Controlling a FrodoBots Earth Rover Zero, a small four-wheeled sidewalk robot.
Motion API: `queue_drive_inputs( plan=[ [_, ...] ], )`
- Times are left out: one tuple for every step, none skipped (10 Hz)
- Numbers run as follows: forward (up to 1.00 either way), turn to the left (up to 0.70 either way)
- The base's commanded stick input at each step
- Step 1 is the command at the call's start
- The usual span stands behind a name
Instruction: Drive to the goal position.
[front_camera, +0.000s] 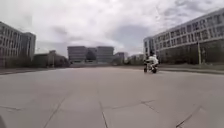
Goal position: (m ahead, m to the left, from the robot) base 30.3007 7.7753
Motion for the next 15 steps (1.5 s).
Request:
queue_drive_inputs(
  plan=[
    [1.00, 0.08],
    [1.00, 0.02],
    [1.00, 0.00],
    [1.00, 0.00],
    [1.00, 0.00],
    [1.00, 0.00],
    [1.00, 0.02],
    [1.00, 0.02],
    [1.00, 0.01],
    [1.00, 0.01],
    [1.00, 0.01],
    [1.00, 0.01],
    [1.00, 0.00],
    [1.00, 0.02],
    [1.00, 0.02]
  ],
)
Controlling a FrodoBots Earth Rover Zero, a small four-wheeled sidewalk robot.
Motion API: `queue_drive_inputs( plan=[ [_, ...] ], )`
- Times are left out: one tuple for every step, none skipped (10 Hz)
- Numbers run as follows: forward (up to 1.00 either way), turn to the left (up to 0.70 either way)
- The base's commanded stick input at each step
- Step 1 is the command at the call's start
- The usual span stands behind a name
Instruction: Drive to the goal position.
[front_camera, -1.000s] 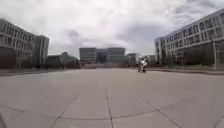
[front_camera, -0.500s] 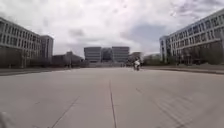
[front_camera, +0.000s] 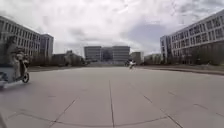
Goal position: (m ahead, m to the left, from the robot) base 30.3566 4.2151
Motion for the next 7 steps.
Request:
queue_drive_inputs(
  plan=[
    [1.00, 0.02],
    [1.00, 0.02],
    [1.00, 0.02],
    [1.00, 0.03],
    [1.00, 0.18],
    [1.00, 0.40],
    [1.00, 0.30]
  ],
)
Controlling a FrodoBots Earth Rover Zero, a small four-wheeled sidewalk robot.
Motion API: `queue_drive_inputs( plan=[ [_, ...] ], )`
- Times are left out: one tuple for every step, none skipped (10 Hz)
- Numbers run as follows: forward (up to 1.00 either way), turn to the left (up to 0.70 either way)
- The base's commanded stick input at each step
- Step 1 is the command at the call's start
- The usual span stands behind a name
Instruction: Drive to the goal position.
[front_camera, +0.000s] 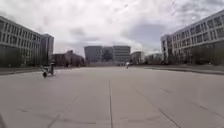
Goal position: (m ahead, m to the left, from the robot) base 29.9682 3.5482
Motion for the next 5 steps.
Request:
queue_drive_inputs(
  plan=[
    [1.00, 0.14],
    [1.00, 0.06],
    [1.00, 0.03],
    [1.00, 0.03],
    [1.00, 0.03]
  ],
)
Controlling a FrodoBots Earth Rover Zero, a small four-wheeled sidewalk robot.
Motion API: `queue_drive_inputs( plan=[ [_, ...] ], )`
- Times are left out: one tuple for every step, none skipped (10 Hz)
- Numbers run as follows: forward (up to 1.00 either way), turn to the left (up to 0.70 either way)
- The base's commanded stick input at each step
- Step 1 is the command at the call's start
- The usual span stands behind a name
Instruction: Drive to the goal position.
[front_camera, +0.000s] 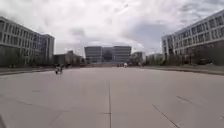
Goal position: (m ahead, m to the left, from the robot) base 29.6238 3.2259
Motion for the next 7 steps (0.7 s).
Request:
queue_drive_inputs(
  plan=[
    [1.00, 0.03],
    [1.00, 0.03],
    [1.00, 0.03],
    [1.00, 0.03],
    [1.00, 0.03],
    [1.00, 0.03],
    [1.00, 0.03]
  ],
)
